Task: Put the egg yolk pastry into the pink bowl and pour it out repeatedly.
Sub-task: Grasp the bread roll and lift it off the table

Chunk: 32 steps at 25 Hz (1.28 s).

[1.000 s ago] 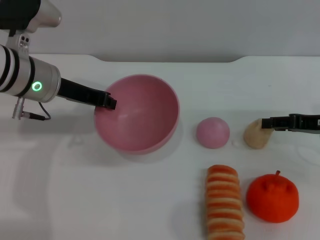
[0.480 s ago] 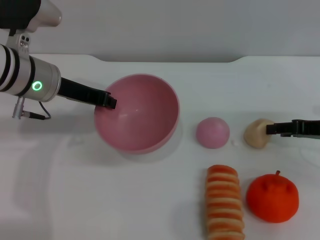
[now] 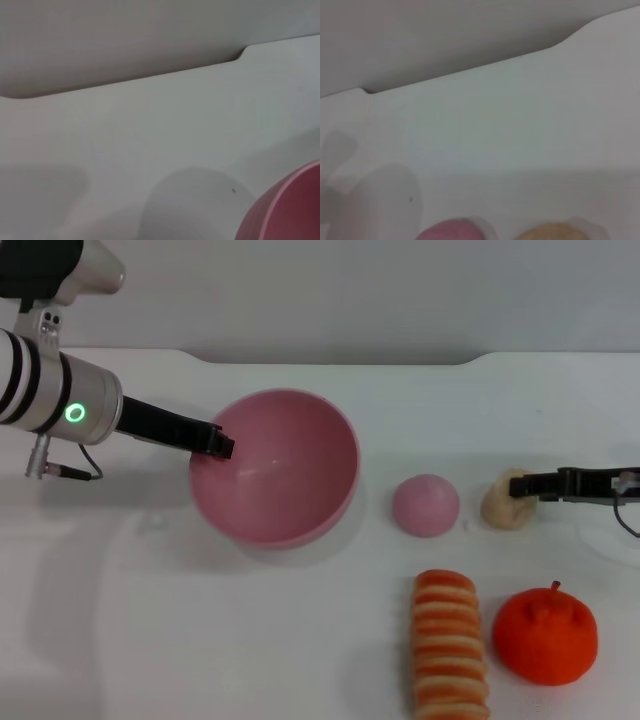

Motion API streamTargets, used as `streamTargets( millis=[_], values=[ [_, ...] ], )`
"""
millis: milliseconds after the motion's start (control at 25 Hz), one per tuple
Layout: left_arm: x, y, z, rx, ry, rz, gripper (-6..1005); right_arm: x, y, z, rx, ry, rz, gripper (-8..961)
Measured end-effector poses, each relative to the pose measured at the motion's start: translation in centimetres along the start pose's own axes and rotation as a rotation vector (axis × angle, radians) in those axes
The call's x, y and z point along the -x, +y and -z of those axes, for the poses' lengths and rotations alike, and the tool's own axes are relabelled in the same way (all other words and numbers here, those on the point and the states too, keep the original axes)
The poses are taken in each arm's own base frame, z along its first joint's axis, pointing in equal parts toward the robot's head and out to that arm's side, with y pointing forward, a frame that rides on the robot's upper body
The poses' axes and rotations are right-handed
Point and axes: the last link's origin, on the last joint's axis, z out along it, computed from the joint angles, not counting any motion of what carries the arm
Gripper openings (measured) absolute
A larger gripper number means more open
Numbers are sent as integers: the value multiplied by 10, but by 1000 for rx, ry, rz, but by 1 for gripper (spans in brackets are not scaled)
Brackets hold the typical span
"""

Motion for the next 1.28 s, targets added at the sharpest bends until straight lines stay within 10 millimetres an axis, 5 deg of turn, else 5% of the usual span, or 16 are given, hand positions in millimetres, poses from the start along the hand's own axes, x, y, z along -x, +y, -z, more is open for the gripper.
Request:
streamTargets(
  millis=[480, 1000, 1280],
  values=[
    [0, 0, 0, 0, -2, 0, 0, -2, 4, -15, -41, 29, 110, 535],
    [1, 0, 0, 1, -7, -15, 0, -5, 0, 2, 17, -33, 120, 303],
    [2, -1, 0, -6, -16, -22, 1, -2, 1, 13, 44, -59, 119, 254]
  ],
)
